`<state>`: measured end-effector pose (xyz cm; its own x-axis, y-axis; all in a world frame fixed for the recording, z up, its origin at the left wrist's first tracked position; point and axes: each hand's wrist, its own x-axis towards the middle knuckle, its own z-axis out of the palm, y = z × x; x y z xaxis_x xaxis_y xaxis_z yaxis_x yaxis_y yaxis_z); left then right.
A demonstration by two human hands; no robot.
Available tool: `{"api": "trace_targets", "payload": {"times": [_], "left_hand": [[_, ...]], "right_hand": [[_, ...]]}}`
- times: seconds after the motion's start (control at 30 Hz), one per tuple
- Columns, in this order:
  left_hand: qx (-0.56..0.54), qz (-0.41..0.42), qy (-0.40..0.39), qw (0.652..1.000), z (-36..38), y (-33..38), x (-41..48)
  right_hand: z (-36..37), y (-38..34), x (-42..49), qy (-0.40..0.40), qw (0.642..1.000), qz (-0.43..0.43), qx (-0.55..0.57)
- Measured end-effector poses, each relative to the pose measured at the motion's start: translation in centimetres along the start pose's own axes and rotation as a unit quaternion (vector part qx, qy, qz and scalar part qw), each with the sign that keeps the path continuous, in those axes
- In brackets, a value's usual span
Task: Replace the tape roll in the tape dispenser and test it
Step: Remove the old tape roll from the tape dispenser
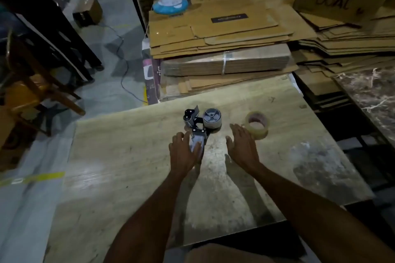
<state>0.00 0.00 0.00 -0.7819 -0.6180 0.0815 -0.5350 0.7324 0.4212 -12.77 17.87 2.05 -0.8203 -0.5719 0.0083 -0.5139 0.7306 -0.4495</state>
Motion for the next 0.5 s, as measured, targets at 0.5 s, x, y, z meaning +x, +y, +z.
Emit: {"api": "trace_targets", "payload": {"times": [0.5], "left_hand": [[-0.235,-0.088,-0.134,0.959,2.7,-1.7,2.2]], "right_hand": [[3.6,-2.6,0.7,0.006,0.999,0.026,0.023]]}}
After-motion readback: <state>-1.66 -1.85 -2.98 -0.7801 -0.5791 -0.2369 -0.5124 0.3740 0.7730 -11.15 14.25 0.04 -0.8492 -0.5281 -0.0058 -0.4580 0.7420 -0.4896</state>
